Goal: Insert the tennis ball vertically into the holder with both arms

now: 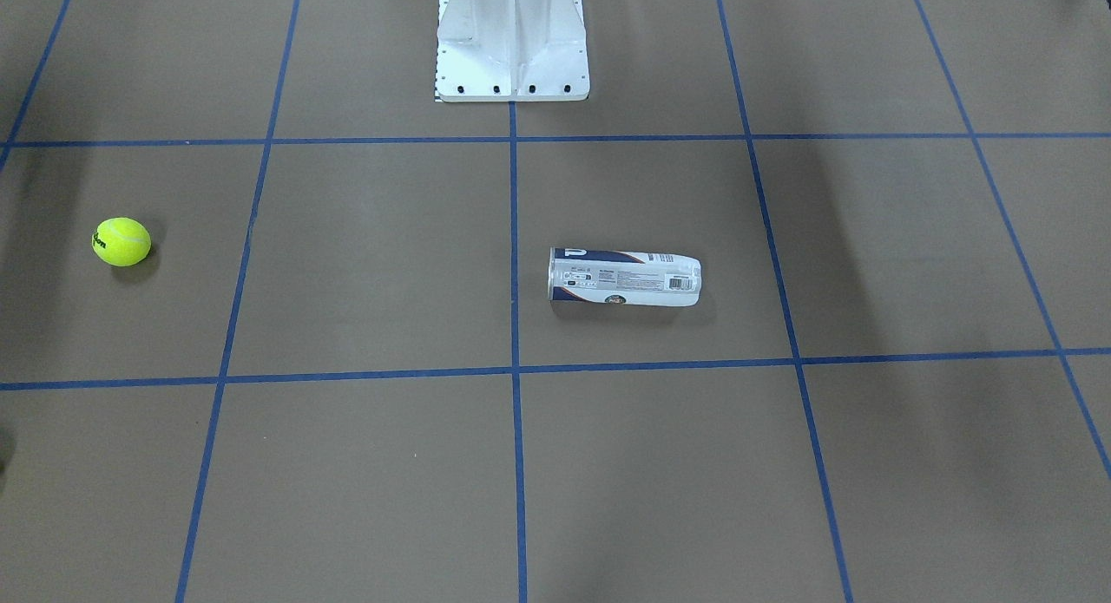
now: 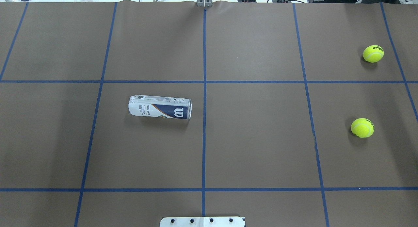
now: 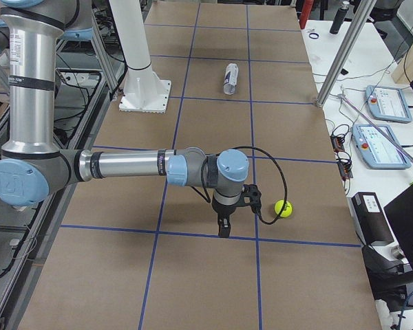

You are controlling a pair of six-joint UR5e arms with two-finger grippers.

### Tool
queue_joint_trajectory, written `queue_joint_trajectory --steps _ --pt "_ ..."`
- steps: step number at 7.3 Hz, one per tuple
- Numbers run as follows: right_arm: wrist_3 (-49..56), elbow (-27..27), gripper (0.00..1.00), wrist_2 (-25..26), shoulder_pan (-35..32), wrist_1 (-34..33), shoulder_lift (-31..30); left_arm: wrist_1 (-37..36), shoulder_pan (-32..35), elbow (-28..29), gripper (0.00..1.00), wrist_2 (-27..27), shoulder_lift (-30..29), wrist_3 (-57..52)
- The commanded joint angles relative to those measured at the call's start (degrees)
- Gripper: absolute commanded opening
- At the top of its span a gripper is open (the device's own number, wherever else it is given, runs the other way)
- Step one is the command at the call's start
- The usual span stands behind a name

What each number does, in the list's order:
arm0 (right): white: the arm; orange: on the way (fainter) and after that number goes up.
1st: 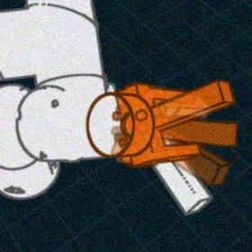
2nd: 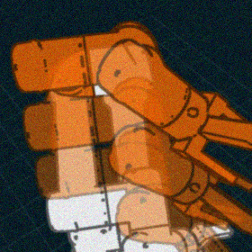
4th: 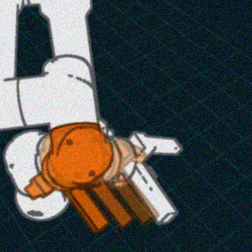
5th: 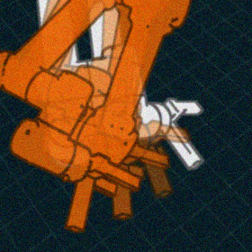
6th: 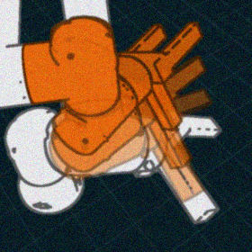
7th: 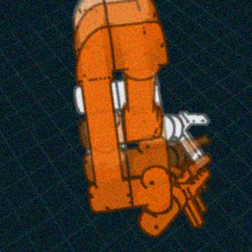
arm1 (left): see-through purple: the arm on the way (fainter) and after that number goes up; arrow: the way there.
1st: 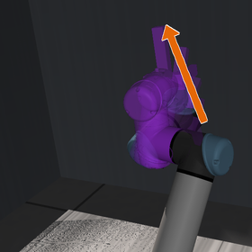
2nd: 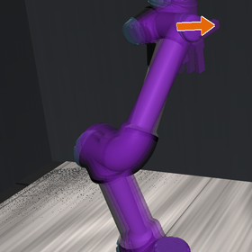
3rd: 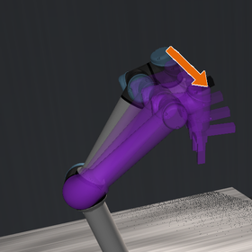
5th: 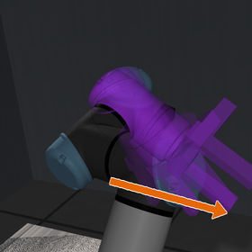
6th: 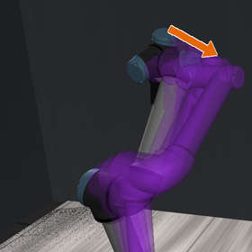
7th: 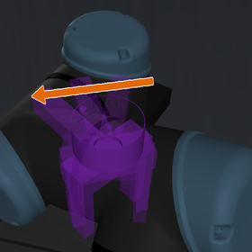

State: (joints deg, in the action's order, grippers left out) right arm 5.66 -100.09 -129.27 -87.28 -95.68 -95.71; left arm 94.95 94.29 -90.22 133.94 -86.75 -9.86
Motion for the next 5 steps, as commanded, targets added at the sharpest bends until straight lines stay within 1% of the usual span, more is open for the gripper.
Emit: queue_joint_trajectory --steps 1,3,4,5 --pt "0.05 -0.1 0.99 -0.02 0.0 0.06 0.0 0.06 -0.07 -0.22 1.0 -0.09 -0.61 -0.07" --pt "-0.04 -1.07 1.0 -0.02 0.0 0.06 0.09 0.32 -0.16 0.05 0.99 -0.18 -2.71 0.19" --pt "-0.12 -1.07 1.0 -0.02 0.0 0.06 0.18 -0.55 -2.69 0.14 0.99 0.0 -6.12 0.72" --pt "-0.13 -0.99 0.99 -0.02 0.0 0.06 0.18 -0.38 -3.32 0.4 1.0 0.0 -6.5 0.46"
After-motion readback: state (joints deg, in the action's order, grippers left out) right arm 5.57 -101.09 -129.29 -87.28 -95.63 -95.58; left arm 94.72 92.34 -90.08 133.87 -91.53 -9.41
